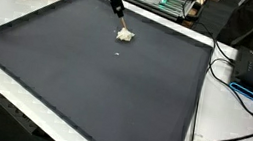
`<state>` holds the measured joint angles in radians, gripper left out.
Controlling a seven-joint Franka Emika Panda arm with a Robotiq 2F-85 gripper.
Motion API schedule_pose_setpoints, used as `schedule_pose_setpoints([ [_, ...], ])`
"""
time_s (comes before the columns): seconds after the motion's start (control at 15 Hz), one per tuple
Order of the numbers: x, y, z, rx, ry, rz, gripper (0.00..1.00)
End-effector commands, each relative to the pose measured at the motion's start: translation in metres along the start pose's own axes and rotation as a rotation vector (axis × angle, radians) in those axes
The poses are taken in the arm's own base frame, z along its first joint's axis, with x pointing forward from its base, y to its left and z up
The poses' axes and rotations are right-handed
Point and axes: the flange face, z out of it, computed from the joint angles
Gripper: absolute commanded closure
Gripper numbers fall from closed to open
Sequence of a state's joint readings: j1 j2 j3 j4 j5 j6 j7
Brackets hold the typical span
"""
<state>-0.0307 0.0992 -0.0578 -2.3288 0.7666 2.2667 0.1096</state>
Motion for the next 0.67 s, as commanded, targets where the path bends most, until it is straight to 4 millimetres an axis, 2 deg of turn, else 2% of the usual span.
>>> schedule_pose_setpoints([
  [0.0, -0.024, -0.003, -0.012, -0.057, 0.057, 0.044, 0.97],
  [0.6, -0.069, -0.035, -0.031, -0.244, 0.179, 0.040, 0.97],
])
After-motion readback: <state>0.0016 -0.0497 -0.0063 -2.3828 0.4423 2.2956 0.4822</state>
